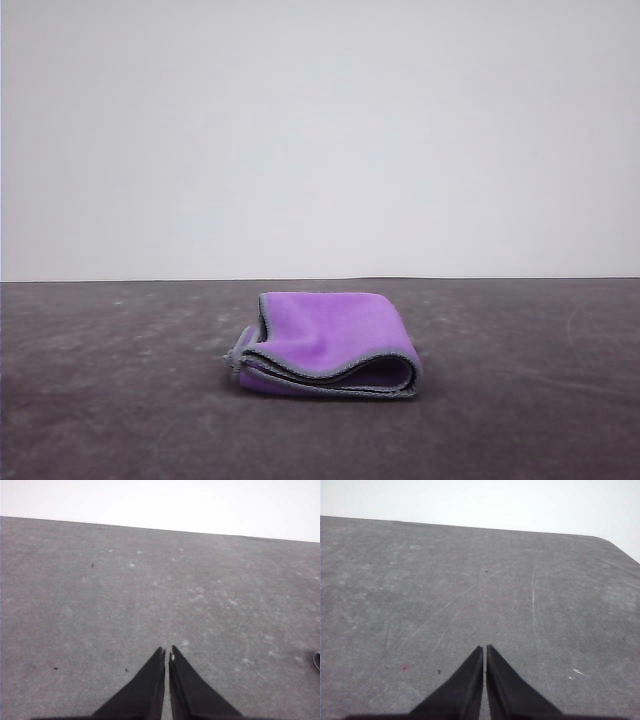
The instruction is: Fold clothes
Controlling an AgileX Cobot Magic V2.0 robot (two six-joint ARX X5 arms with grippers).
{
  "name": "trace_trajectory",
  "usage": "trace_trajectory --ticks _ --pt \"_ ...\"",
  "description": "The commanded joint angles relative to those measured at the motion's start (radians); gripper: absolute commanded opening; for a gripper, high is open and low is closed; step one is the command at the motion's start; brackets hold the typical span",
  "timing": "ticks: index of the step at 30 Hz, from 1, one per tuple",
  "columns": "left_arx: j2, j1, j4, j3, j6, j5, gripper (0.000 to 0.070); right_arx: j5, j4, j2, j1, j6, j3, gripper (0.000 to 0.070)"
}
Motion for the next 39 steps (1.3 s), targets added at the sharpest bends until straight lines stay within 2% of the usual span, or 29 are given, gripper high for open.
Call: trace_trajectory --ticks 1,39 --pt "-0.001 0.000 -0.009 -0.017 -0.003 -0.003 0.0000 0.001 0.014 -0.001 -0.002 0.010 -0.004 0.0007" --pt "-0.001 0.000 -0.009 -0.017 -0.003 -0.003 0.0000 0.001 0.014 -0.001 -0.002 0.010 -0.004 0.0007"
